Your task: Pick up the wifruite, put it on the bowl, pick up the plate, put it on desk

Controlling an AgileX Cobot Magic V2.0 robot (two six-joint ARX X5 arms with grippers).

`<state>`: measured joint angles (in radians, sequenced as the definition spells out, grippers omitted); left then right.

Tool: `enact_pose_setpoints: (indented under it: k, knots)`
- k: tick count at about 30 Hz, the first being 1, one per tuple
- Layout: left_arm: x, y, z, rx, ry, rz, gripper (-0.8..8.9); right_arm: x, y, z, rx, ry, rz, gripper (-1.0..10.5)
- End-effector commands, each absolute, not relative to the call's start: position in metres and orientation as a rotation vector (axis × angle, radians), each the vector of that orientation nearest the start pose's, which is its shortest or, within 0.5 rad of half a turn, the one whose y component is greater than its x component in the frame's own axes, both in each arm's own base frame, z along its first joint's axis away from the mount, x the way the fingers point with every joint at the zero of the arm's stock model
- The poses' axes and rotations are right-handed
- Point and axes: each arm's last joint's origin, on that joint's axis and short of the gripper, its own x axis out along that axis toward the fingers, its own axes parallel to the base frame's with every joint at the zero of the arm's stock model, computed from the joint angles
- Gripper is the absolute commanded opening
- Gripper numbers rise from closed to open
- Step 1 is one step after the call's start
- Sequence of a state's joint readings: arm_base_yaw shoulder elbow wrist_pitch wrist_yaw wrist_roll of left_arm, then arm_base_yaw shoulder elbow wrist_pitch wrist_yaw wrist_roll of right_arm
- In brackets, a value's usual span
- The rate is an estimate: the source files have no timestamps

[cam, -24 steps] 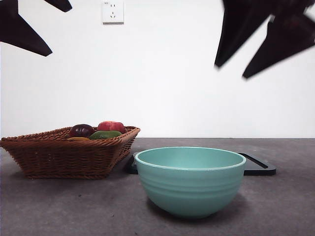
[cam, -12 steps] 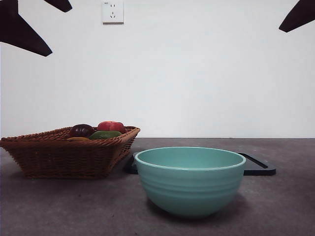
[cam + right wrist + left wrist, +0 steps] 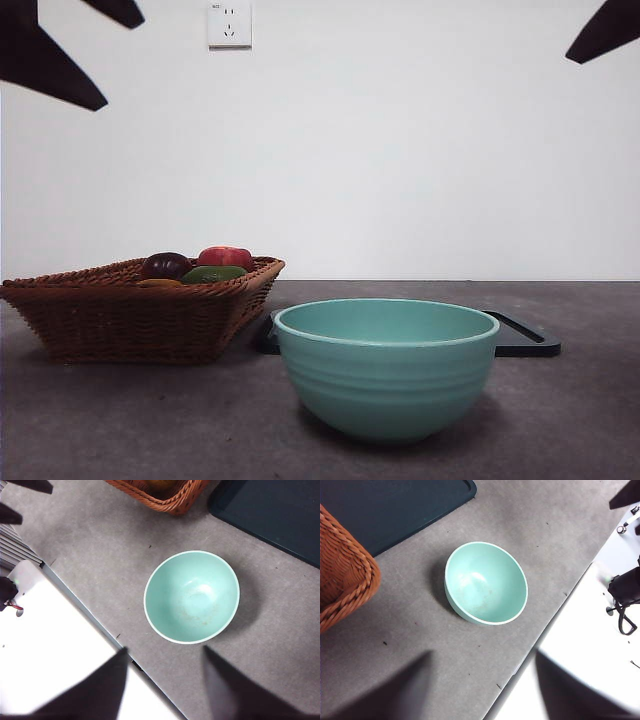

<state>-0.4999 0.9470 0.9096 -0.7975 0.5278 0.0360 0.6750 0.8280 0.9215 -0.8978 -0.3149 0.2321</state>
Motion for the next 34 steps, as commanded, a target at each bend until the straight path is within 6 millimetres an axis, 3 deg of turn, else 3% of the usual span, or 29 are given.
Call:
enact_pose_setpoints:
  k: [1,2,28,34]
  knots:
    - [0.1473,-0.0983,0.3047,0.026,0.832,-0.997,0.62,0.1085,0.1003,0.3159,0.039,0.907,0.852,0.2]
    - [0.1473,-0.0983,0.3047,0.026,0.832,-0.997,0.09,0.1085,0.1002,0.3159,0.037,0.905,0.854,0.1]
    - [0.1475,-0.0984,0.3049,0.026,0.828,-0.997,0.08,0.1087,0.1002,0.316,0.024,0.897,0.858,0.1]
    - [0.1437,-0.093,0.3138,0.078,0.721,-0.971,0.09,0.1087,0.1002,0.316,0.024,0.897,0.858,0.1]
